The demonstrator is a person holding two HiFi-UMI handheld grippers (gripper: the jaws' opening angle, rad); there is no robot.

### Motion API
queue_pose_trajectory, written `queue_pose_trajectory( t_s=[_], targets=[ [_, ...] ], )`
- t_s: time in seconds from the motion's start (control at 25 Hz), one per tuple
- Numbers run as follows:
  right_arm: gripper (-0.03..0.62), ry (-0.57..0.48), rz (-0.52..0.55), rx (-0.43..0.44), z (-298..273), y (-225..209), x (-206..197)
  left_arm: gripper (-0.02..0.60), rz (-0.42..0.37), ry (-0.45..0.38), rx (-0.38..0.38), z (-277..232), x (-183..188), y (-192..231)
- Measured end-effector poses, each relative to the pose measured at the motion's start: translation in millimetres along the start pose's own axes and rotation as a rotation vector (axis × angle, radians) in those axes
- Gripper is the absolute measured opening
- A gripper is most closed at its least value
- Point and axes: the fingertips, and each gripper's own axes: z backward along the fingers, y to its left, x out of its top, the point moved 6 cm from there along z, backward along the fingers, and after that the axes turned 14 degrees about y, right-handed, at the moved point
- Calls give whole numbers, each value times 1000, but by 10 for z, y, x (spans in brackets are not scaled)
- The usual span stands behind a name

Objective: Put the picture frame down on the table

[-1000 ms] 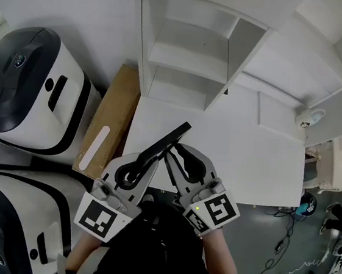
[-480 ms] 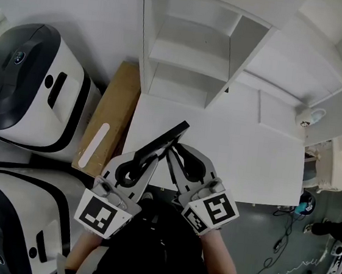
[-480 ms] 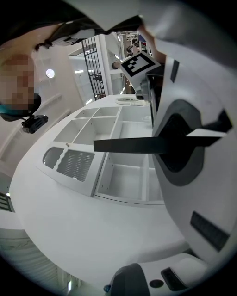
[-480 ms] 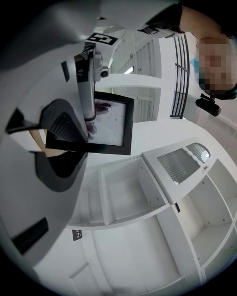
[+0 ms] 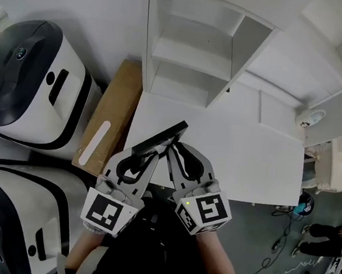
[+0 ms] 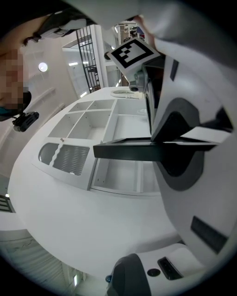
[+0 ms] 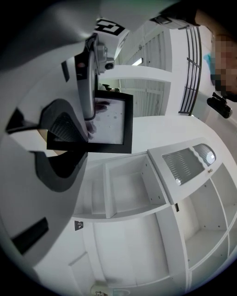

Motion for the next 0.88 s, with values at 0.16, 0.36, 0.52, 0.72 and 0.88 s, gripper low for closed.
queue_pose_trajectory(
  t_s=[0.16, 0.36, 0.52, 0.72, 0.88],
  targets=[
    [66, 27, 13, -42, -46, 21, -45, 78, -3, 41, 65, -3, -61, 56],
    [66, 56, -5, -64, -125, 27, -105, 98, -13, 89, 108, -26, -169, 119],
    [66, 84, -6, -74, -196, 59, -158, 106, -13, 122, 146, -31, -281, 167],
    [66, 98, -28, -81, -249, 63, -210, 133, -13, 164, 188, -59, -396, 236],
    [66, 111, -45, -96, -261, 18, -245, 153, -5, 191, 203, -55, -472, 260]
  ],
)
